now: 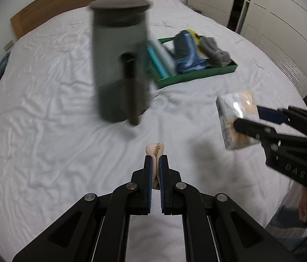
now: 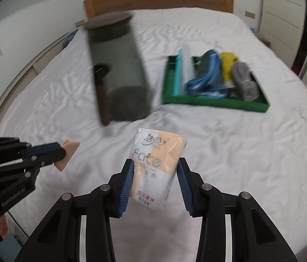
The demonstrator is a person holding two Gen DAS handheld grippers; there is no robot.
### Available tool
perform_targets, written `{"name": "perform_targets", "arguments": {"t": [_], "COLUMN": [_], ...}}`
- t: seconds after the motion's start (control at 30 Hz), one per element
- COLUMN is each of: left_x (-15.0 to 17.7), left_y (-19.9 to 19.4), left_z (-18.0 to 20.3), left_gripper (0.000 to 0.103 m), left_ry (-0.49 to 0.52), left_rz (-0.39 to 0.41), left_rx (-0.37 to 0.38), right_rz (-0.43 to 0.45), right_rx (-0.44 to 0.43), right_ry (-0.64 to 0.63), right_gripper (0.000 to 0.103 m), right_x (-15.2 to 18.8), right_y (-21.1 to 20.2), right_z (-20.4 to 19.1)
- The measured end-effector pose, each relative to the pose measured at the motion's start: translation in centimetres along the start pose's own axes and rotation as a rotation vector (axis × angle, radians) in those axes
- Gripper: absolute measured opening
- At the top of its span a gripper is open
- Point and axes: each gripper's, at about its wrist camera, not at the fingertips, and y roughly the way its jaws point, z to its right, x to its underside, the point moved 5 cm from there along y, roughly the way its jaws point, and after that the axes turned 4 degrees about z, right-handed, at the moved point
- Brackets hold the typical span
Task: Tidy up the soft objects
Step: 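Carry the round sponge with the left tool while the right tool carries the tissue pack to the tray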
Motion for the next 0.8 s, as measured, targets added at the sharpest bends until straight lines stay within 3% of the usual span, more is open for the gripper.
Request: {"name": "perform_targets", "arguments": {"t": [0.37, 0.8], "left_x": [-7.6, -19.1], "left_y": [3.1, 9.8], "left_z": [5.6, 4.7], "left_gripper": [0.004, 0.004], "left_ry": [-0.008, -0.158], "left_rz": [0.031, 0.111], "left_rx": [0.029, 0.006], "right_rz": [0.104, 0.183], "right_rx": [0.092, 0.118], "right_ry": [0.013, -0.033], "right_gripper": [0.038, 0.038], "right_x": [-5.1, -11.2], "right_y": [-0.8, 5.1], "right_z": [8.6, 13.9]}}
